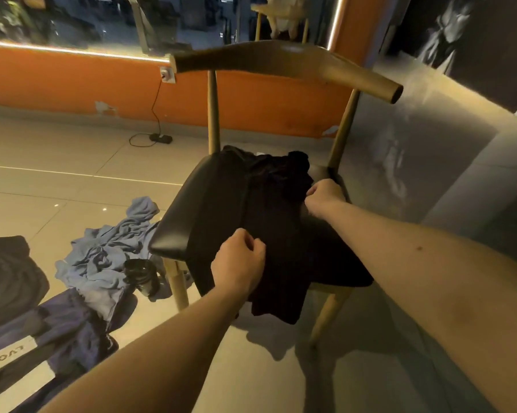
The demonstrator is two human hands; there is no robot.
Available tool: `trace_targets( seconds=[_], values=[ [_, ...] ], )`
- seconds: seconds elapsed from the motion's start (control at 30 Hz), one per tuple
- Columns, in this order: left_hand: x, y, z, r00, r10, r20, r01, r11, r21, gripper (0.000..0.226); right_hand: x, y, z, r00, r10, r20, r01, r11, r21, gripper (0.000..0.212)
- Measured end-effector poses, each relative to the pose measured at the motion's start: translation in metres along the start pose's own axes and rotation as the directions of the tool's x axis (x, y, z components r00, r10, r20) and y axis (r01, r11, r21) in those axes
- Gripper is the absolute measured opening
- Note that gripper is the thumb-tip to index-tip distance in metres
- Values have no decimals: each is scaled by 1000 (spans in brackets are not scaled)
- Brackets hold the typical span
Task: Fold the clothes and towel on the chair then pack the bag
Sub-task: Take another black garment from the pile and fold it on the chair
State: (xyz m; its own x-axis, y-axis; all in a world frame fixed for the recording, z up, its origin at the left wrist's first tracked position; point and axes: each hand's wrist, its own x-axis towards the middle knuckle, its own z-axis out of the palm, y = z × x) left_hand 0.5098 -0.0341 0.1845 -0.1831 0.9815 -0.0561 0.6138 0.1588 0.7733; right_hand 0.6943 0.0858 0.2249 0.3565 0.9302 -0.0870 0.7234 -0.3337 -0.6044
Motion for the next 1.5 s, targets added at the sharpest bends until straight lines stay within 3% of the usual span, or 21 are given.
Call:
trace_targets(
  seconds=[0.17, 0.33, 0.4, 0.47, 0.57, 0.63, 0.7, 0.8, 0.9, 0.93, 1.0, 1.1, 1.2, 1.3, 1.4, 1.5],
  values=[
    [75, 34, -2, 994, 73, 82, -75, 997, 22, 13, 29, 8, -2, 997, 75, -15, -74, 996, 58, 24],
    [157, 53, 21, 974, 225, 10, -223, 955, 198, 46, 71, -3, 3, 995, -1, 102, -7, 997, 73, 54],
    [185, 61, 30, 952, 291, 91, -305, 914, 266, 65, 86, -7, 5, 983, 14, 181, -35, 993, 113, 63],
    [206, 67, 36, 912, 349, 217, -404, 855, 324, 68, 102, -6, 8, 973, 41, 225, -67, 992, 109, 57],
    [224, 74, 42, 866, 364, 342, -479, 802, 358, 45, 124, -11, 7, 987, 35, 154, -58, 988, 144, 20],
    [230, 76, 40, 889, 319, 328, -395, 898, 195, 32, 135, -23, 3, 995, 0, 100, -25, 968, 248, 12],
    [236, 76, 36, 931, 228, 285, -218, 974, -66, 27, 143, -43, 0, 993, -65, 101, 29, 946, 324, 13],
    [243, 67, 27, 978, 68, 199, -1, 948, -319, 24, 157, -77, 4, 974, -140, 180, 23, 846, 533, 23],
    [254, 55, 19, 982, -62, 178, 135, 889, -438, 42, 176, -96, 13, 977, -112, 184, -62, 673, 737, 24],
    [257, 52, 15, 977, -91, 195, 172, 874, -455, 47, 184, -96, 17, 990, -63, 125, -44, 705, 708, 24],
    [264, 48, 10, 966, -132, 224, 227, 846, -483, 60, 202, -84, 26, 999, -40, 7, 32, 889, 457, 27],
    [272, 49, 6, 957, -143, 254, 248, 855, -456, 75, 216, -57, 39, 988, -137, 64, 127, 981, 143, 48],
    [280, 48, 11, 989, -80, 125, 119, 933, -338, 36, 228, -38, 47, 961, -167, 222, 153, 985, 76, 69],
    [286, 43, 12, 996, -86, -14, 77, 948, -310, 12, 241, -29, 47, 966, -167, 199, 182, 981, -60, 41],
    [288, 38, 8, 992, -113, -51, 91, 945, -314, 19, 249, -29, 47, 978, -206, 39, 207, 978, -18, 18],
    [289, 34, 3, 991, -126, -49, 106, 946, -308, 30, 251, -34, 48, 977, -186, -99, 195, 977, 90, 16]
  ],
)
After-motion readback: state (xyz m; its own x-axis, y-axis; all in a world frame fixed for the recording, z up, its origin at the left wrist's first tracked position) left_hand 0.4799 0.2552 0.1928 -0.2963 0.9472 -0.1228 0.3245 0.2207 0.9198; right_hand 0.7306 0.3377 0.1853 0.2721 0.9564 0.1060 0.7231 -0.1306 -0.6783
